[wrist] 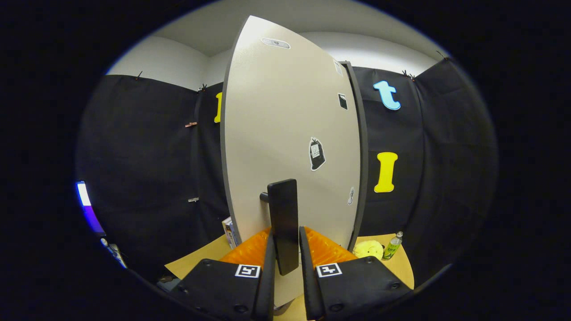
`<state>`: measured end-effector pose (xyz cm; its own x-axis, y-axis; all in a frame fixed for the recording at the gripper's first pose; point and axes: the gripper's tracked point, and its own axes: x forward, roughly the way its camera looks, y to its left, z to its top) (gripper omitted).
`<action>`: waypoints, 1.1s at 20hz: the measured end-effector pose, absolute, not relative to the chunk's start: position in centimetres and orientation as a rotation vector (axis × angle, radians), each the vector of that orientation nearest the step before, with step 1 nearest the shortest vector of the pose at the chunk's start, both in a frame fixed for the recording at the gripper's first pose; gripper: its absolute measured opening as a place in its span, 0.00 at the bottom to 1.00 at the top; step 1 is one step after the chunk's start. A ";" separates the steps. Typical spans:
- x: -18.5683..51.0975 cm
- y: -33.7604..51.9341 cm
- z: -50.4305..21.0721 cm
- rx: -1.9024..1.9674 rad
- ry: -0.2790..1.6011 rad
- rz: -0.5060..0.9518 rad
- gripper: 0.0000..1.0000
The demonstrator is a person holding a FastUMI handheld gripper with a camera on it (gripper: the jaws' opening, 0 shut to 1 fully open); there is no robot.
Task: Open the shoe cabinet door, grab the shoes and put them into the shoe cabinet, then close the shoe cabinet door.
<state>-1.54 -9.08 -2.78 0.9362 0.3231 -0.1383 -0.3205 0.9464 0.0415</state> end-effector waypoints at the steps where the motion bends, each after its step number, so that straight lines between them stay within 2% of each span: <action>1: -1.6 -9.7 -2.8 0.022 0.146 0.319 0.31; 7: -2.8 -13.0 -3.1 0.024 0.170 0.242 0.30; 13: -6.7 -18.7 0.8 0.021 0.059 0.095 0.30; 17: -7.9 -19.8 1.2 -0.014 0.029 0.078 0.30; 22: -8.7 -19.0 0.1 -0.006 0.069 0.137 0.30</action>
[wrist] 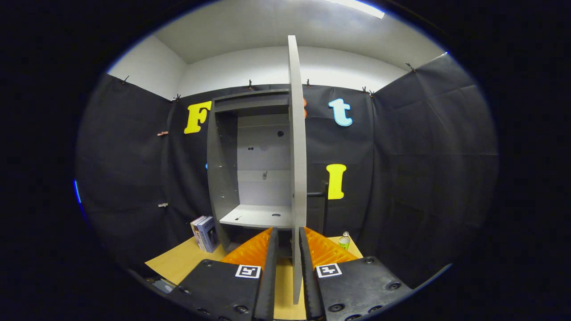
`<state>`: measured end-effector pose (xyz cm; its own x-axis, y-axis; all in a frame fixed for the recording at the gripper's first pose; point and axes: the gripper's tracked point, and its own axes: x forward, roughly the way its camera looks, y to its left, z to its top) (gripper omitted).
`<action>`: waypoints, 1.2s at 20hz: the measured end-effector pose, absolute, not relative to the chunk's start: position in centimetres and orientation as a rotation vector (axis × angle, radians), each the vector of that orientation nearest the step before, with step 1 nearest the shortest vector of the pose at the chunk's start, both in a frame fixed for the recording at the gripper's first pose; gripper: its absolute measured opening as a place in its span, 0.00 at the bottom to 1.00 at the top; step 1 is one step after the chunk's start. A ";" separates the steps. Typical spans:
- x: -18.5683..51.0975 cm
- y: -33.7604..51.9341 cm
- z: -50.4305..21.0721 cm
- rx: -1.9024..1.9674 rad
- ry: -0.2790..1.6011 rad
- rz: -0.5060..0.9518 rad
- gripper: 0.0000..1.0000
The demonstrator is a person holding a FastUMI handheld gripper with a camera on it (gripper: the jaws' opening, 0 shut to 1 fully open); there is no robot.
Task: Open the shoe cabinet door, grab the shoes and put them into the shoe cabinet, then close the shoe cabinet door.
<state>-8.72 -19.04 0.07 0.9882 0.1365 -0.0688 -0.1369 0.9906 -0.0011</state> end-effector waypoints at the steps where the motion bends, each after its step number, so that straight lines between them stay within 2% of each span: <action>1: -8.9 -18.4 -0.7 -0.003 0.085 0.156 0.30; 7: -9.6 -13.8 -6.0 0.008 0.202 0.273 0.30; 11: -8.9 -11.5 -9.7 0.002 0.288 0.302 0.31; 18: -6.8 -7.2 -17.5 -0.010 0.422 0.282 0.31; 24: -5.4 -4.2 -26.0 -0.007 0.558 0.207 0.31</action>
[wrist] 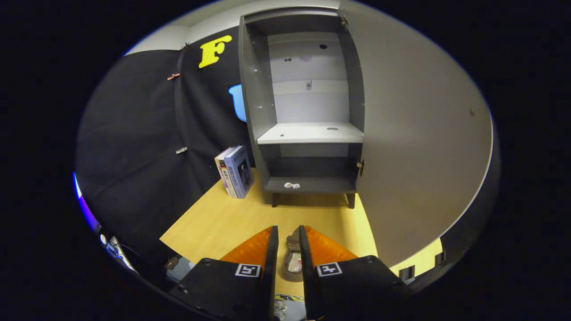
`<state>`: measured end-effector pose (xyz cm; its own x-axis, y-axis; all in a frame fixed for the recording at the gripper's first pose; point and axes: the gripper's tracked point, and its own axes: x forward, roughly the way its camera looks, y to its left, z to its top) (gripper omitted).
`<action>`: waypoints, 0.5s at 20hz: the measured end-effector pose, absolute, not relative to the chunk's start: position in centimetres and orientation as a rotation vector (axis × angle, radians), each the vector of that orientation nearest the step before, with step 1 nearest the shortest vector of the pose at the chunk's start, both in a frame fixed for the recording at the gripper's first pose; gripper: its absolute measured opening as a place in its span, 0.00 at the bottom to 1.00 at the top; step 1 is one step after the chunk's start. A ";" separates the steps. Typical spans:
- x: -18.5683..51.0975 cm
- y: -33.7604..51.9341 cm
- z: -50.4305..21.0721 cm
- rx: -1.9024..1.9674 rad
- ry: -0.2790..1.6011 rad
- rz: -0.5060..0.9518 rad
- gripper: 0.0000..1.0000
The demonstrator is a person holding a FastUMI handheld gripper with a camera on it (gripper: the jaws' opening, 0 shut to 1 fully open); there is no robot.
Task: Open the shoe cabinet door, grab the shoes and put them into the shoe cabinet, then close the shoe cabinet door.
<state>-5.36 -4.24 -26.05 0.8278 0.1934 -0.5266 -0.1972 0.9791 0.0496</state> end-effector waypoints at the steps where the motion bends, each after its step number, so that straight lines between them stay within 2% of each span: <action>1: -5.1 -3.8 -27.5 -0.011 0.579 0.194 0.31; 10: -4.0 -2.2 -39.2 -0.012 0.737 0.095 0.31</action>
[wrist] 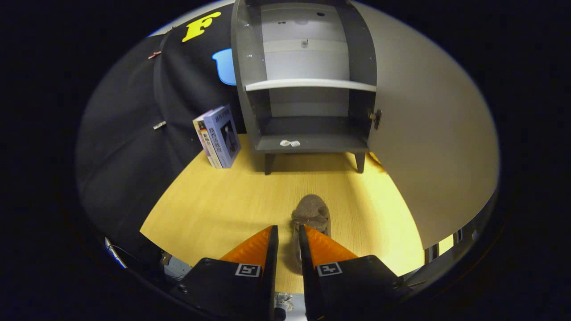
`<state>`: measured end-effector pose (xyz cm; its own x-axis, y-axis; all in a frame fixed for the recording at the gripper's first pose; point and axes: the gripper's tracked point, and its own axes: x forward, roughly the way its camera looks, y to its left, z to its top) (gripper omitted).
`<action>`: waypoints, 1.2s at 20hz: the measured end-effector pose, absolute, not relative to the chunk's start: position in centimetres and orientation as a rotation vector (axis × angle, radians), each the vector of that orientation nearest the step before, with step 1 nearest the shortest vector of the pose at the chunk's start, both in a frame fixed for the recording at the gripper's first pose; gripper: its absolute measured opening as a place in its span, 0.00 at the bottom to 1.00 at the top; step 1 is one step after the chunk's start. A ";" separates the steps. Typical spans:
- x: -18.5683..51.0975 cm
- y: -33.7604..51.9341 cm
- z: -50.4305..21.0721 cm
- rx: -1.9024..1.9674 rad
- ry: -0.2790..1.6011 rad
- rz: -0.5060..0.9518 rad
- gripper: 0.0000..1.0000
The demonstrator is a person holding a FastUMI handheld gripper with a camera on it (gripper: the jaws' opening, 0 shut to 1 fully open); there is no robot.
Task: Open the shoe cabinet door, grab the shoes and put them into the shoe cabinet, then close the shoe cabinet door.
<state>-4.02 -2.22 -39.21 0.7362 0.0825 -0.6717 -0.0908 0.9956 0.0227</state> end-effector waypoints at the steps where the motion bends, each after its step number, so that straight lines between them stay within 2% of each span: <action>1: -3.7 -2.3 -40.6 -0.007 0.751 0.083 0.31; 11: -1.7 -3.1 -51.3 -0.020 0.865 0.037 0.31; 24: 2.5 -3.1 -54.5 -0.024 0.805 0.018 0.31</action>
